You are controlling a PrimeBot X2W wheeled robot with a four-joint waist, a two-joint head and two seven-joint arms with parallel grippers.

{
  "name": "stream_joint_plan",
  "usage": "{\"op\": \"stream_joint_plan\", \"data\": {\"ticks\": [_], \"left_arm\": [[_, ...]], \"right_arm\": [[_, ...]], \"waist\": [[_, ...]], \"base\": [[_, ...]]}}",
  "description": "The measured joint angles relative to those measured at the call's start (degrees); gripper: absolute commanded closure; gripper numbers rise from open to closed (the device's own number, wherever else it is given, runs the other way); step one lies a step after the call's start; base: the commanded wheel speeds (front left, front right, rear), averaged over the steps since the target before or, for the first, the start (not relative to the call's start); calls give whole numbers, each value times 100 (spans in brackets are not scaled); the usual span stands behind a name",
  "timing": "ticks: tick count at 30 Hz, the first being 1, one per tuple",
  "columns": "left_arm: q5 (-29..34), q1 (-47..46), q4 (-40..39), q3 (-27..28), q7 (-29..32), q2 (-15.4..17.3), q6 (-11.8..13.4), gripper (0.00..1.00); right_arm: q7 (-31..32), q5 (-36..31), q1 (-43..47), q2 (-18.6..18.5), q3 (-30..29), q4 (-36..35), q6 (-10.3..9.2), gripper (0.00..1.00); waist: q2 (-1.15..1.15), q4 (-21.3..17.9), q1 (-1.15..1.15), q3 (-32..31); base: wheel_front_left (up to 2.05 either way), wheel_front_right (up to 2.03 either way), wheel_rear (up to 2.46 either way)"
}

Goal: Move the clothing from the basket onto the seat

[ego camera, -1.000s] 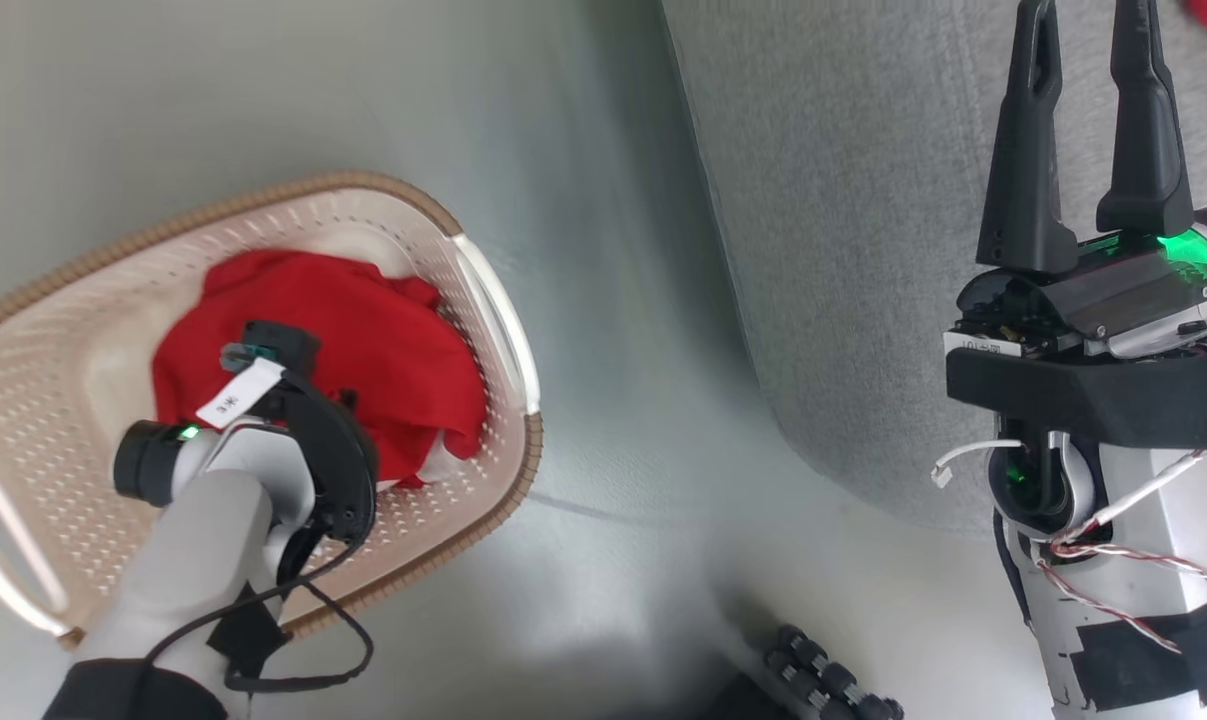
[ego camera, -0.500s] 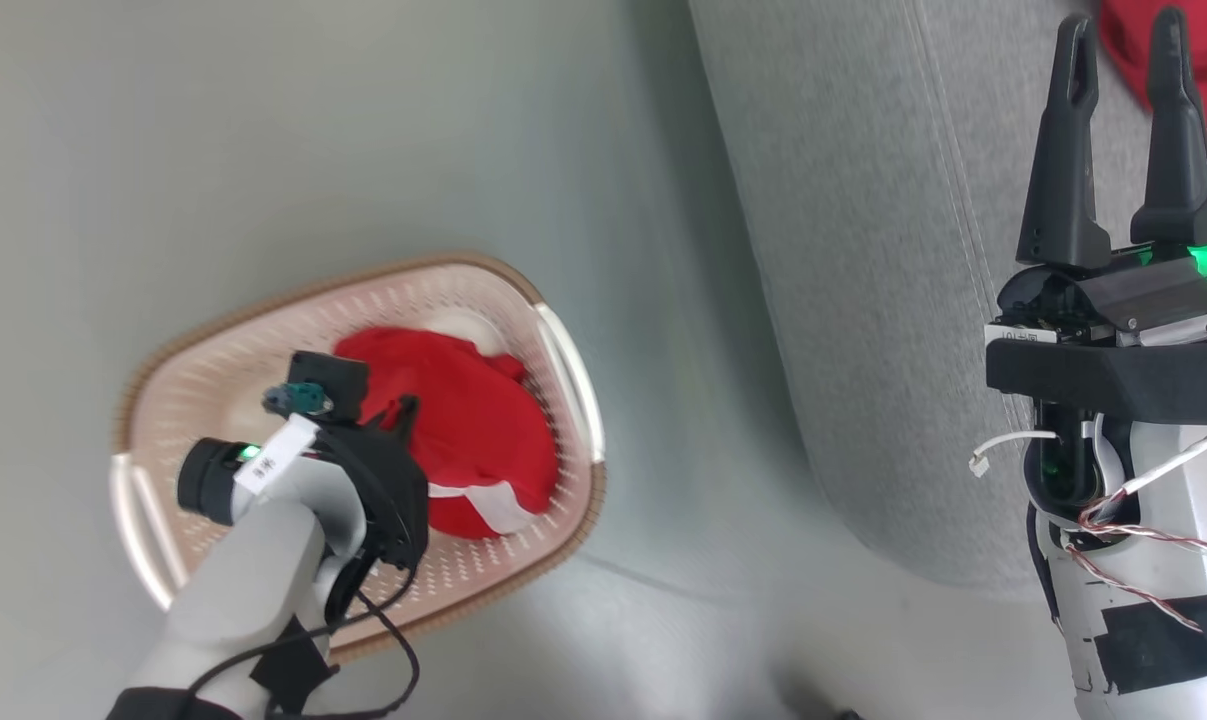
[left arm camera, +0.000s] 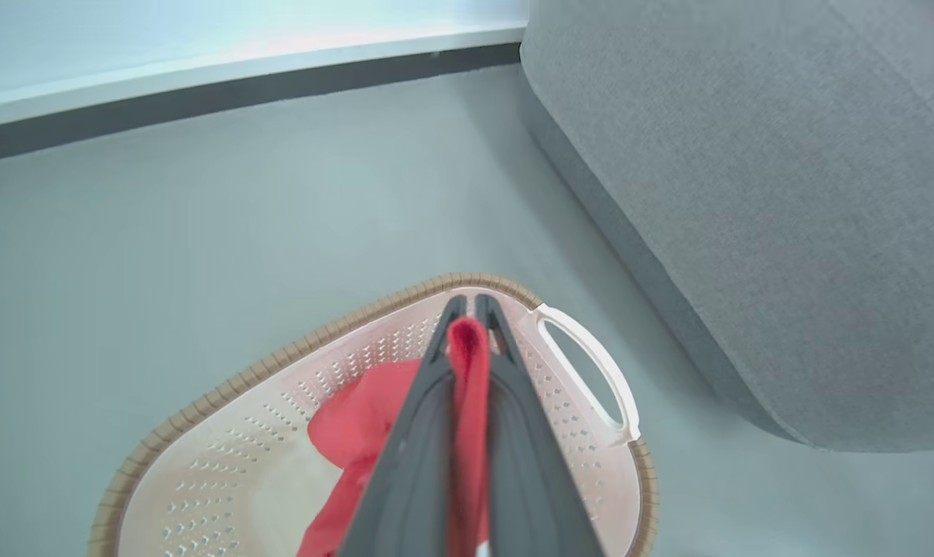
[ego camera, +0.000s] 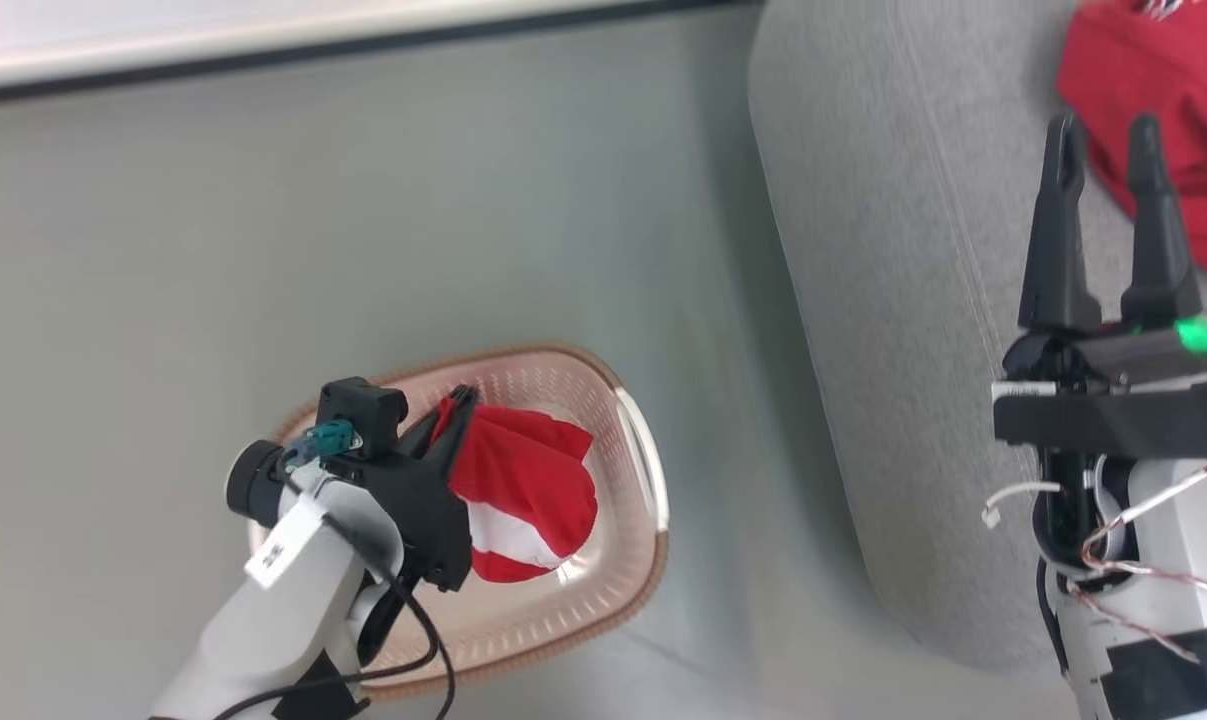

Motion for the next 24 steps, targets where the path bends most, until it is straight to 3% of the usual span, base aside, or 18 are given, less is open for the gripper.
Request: {"op": "stream_joint_plan", "data": {"ticks": [6, 24], "left_arm": [[-242, 116, -446, -93, -309, 82, 0, 100], [-349, 96, -1798, -237, -444, 413, 0, 100]], "right_arm": [[0, 89, 307, 11, 70, 200, 63, 0], [1, 282, 1317, 54, 575, 602, 204, 0]], "waist": [[0, 185, 1, -496], [0, 459, 0, -1928]], "base": [[0, 0, 0], [0, 0, 0]]}}
